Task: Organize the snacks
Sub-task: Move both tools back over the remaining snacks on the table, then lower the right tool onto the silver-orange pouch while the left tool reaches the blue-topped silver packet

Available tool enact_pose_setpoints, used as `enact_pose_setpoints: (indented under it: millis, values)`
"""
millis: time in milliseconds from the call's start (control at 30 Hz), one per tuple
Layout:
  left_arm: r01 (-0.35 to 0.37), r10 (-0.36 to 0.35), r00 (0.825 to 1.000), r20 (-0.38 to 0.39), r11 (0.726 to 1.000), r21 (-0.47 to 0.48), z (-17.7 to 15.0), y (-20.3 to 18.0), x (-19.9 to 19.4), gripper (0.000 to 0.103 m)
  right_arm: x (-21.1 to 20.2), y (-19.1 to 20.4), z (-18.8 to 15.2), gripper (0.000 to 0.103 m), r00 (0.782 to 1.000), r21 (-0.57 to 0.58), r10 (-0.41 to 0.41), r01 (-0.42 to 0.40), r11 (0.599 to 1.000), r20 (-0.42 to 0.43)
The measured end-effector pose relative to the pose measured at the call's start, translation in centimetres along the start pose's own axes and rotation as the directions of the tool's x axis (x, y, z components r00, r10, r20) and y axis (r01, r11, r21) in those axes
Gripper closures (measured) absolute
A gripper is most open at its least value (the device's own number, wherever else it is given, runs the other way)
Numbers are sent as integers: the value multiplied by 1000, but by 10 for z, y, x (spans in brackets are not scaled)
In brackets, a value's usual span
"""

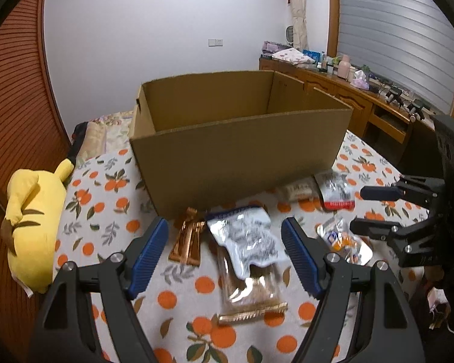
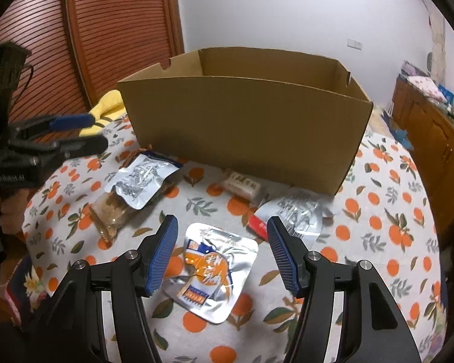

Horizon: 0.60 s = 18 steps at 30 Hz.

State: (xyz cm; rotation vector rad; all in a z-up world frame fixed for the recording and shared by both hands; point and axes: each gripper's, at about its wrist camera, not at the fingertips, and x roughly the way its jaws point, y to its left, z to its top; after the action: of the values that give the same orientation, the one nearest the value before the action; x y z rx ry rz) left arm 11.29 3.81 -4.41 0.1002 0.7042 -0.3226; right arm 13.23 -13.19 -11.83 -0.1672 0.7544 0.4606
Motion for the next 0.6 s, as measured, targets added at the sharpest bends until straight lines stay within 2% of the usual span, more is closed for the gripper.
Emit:
enact_pose_setpoints:
  millis: [167,600]
  values:
    - [-5,5,1000,-19,1000,-17,-13,6,-1,25,6,5,-4,39,1000,3,8,-8,1000,-16]
    - [8,-9,999,-44,1000,-26,-32,0,5,25,31,2,-23,39,996,21,-31,33,999,-88]
